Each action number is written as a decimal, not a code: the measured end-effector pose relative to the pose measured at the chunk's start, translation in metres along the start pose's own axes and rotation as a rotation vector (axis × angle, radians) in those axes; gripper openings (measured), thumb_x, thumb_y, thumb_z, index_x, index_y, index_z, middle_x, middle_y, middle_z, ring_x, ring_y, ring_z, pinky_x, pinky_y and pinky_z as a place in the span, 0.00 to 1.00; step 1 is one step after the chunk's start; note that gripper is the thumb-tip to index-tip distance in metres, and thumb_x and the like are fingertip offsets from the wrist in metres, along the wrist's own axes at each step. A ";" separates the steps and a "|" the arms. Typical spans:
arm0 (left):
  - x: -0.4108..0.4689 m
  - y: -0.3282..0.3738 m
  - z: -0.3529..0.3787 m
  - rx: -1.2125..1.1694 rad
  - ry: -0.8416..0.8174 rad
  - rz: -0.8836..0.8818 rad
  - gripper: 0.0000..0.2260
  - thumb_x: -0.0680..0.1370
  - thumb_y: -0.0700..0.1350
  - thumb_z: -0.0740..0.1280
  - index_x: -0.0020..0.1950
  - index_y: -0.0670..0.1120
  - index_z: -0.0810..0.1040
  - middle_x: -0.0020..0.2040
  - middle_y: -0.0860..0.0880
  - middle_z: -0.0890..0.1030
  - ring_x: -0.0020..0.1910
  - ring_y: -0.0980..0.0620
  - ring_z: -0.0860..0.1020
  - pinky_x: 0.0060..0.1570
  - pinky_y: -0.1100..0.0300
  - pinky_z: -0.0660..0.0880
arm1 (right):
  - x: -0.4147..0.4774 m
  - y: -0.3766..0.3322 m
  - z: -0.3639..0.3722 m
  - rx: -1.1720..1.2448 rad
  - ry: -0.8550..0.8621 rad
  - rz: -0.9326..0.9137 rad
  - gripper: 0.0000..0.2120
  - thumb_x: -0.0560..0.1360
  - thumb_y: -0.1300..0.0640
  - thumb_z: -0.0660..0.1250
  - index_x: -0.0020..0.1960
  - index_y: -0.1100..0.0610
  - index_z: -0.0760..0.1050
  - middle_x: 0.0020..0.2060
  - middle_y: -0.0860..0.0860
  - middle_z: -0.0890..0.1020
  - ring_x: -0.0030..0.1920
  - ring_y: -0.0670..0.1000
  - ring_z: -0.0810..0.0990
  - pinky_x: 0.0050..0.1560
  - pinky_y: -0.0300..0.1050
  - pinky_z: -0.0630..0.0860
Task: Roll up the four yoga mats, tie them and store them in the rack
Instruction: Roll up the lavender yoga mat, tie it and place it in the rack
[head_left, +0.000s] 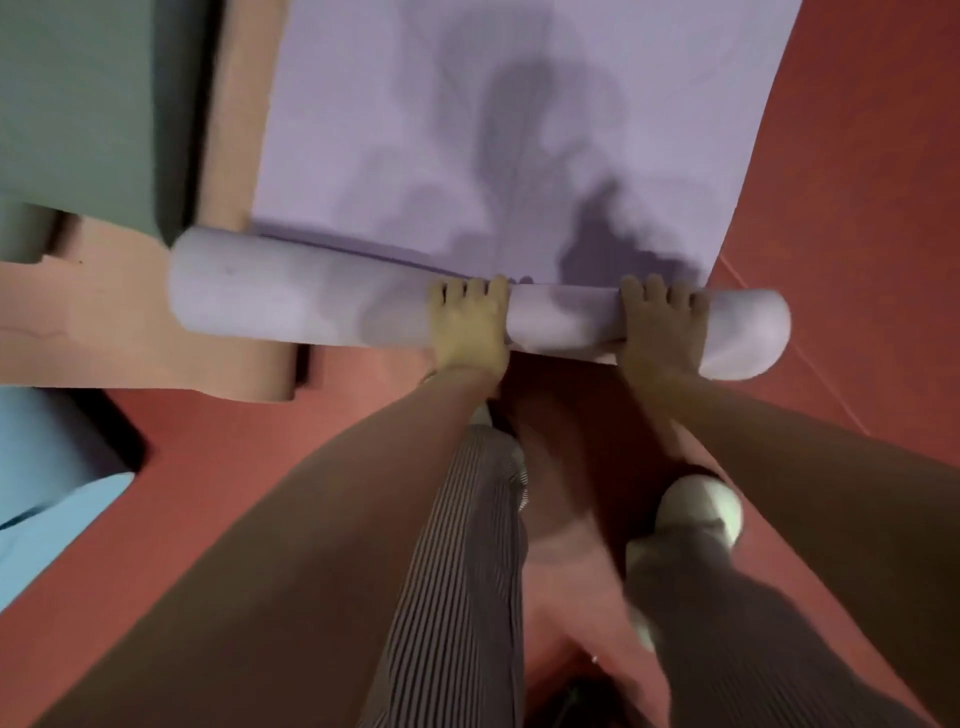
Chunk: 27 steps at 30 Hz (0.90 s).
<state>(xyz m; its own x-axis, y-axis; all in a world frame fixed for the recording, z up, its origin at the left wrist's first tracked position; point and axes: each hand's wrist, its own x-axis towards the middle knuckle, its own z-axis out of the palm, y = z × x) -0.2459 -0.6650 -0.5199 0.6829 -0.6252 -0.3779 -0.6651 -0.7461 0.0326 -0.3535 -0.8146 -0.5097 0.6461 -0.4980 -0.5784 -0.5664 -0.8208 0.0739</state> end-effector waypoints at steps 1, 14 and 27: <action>-0.002 0.017 0.003 -0.032 0.031 -0.012 0.22 0.50 0.45 0.76 0.42 0.47 0.79 0.33 0.49 0.79 0.33 0.45 0.78 0.43 0.58 0.73 | -0.002 0.015 -0.003 -0.031 -0.005 0.019 0.28 0.74 0.56 0.67 0.71 0.57 0.60 0.65 0.58 0.68 0.65 0.61 0.64 0.64 0.51 0.58; -0.116 0.129 0.054 -0.170 -0.645 -0.087 0.29 0.79 0.45 0.60 0.78 0.48 0.52 0.72 0.42 0.66 0.73 0.44 0.61 0.69 0.50 0.57 | -0.110 0.106 0.078 0.348 -0.496 -0.058 0.27 0.74 0.55 0.63 0.72 0.55 0.61 0.68 0.57 0.70 0.65 0.59 0.71 0.60 0.49 0.69; -0.035 0.057 0.038 -0.314 -0.069 0.026 0.31 0.77 0.45 0.61 0.77 0.42 0.53 0.78 0.42 0.51 0.76 0.45 0.54 0.72 0.51 0.55 | -0.050 0.027 0.060 0.462 0.122 -0.068 0.34 0.75 0.58 0.61 0.77 0.55 0.50 0.76 0.53 0.55 0.74 0.54 0.55 0.71 0.51 0.52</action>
<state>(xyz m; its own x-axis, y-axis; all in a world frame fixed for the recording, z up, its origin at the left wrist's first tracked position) -0.3199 -0.6770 -0.5400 0.6376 -0.6359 -0.4349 -0.5486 -0.7711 0.3232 -0.4317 -0.7950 -0.5276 0.7293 -0.4995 -0.4676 -0.6710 -0.6559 -0.3458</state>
